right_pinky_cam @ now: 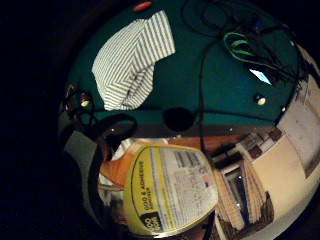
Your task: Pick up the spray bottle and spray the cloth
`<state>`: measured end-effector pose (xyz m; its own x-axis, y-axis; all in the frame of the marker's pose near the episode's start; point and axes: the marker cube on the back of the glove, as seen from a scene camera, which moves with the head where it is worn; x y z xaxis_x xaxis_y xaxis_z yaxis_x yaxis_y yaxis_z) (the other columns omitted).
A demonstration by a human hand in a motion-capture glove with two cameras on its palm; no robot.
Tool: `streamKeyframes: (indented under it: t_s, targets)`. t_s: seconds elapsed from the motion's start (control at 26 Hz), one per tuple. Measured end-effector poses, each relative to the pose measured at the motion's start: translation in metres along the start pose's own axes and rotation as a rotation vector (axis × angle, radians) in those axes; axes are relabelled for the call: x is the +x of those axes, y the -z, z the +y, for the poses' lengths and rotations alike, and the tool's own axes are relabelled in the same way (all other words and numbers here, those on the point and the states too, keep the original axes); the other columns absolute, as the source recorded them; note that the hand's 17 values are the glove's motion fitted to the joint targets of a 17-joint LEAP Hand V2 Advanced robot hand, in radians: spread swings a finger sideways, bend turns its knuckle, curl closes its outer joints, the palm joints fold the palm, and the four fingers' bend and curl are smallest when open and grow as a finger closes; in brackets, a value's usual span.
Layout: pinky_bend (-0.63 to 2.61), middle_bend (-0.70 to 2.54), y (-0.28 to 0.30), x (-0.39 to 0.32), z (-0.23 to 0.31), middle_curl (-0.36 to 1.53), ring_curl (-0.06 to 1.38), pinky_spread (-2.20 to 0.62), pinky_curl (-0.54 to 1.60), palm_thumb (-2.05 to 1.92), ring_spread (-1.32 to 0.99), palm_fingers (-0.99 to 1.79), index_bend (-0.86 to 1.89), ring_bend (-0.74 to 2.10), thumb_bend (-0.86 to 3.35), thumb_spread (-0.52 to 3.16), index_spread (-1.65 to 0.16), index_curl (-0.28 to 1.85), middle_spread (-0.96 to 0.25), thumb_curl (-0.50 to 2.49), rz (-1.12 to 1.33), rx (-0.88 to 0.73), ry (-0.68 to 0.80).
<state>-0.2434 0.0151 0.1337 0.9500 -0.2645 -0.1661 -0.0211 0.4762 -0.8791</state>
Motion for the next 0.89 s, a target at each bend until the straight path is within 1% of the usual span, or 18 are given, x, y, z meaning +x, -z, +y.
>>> streamKeyframes:
  t_s: [0.27,0.39,0.54,0.73,0.89]
  targets:
    - [0.49,0.67,-0.055,-0.016,-0.05,0.58,0.5,-0.33,0.42,0.93,-0.22,1.38,0.47,0.76,-0.03,0.44,-0.24,0.62,-0.2,0.81,0.075,-0.135,-0.092]
    - [0.49,0.67,-0.08,-0.019,-0.067,0.58,0.5,-0.33,0.42,0.93,-0.22,1.38,0.47,0.76,-0.03,0.44,-0.24,0.62,-0.2,0.81,0.099,-0.203,-0.119]
    - [0.49,0.66,-0.102,-0.018,-0.083,0.58,0.5,-0.33,0.42,0.93,-0.22,1.38,0.46,0.76,-0.03,0.44,-0.24,0.62,-0.2,0.82,0.147,-0.255,-0.142]
    - [0.49,0.66,-0.114,-0.017,-0.09,0.58,0.5,-0.33,0.42,0.93,-0.22,1.37,0.46,0.76,-0.03,0.44,-0.24,0.62,-0.2,0.83,0.168,-0.271,-0.151]
    - [0.49,0.66,-0.098,-0.018,-0.082,0.58,0.5,-0.33,0.42,0.93,-0.22,1.37,0.46,0.76,-0.03,0.44,-0.24,0.62,-0.2,0.83,0.126,-0.226,-0.122]
